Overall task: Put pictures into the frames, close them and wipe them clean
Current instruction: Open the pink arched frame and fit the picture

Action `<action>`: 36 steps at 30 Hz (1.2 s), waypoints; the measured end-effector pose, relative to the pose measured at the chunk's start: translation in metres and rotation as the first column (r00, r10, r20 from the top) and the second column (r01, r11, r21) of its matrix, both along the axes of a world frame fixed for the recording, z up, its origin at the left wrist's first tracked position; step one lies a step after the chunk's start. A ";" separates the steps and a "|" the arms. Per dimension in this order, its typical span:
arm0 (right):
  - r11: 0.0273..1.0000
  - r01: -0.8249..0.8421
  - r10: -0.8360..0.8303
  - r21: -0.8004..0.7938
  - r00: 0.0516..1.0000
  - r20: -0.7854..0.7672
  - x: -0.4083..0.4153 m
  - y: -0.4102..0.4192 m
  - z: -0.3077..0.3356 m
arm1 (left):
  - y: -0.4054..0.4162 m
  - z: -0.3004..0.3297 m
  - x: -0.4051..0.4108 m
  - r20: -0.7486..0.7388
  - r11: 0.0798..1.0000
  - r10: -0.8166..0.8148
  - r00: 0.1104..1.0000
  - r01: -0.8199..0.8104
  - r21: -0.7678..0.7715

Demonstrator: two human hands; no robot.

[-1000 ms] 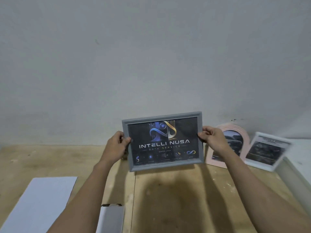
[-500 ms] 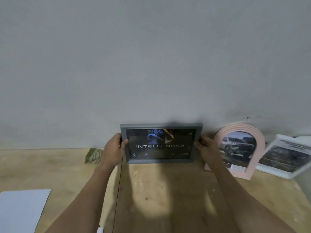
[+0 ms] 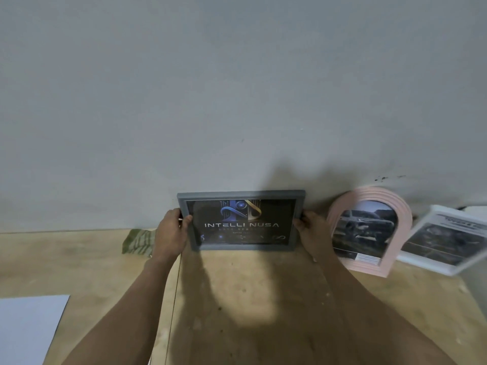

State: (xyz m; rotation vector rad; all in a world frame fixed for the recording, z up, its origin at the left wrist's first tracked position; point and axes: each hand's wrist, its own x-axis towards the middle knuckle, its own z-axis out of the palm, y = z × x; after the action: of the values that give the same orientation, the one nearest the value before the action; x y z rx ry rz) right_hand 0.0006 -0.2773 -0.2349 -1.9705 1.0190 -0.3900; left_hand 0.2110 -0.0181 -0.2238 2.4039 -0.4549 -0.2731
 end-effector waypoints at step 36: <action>0.789 0.406 -0.415 0.462 0.906 -0.087 -0.196 -0.079 0.010 | -0.221 0.019 -0.197 -0.471 0.891 -0.393 0.790 0.199 -0.409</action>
State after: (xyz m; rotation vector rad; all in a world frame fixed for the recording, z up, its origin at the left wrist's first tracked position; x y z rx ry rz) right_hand -0.1952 -0.3564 -0.2249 -1.2985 1.3896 -0.3521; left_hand 0.0142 -0.2386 -0.2048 1.7945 -0.5620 -0.9196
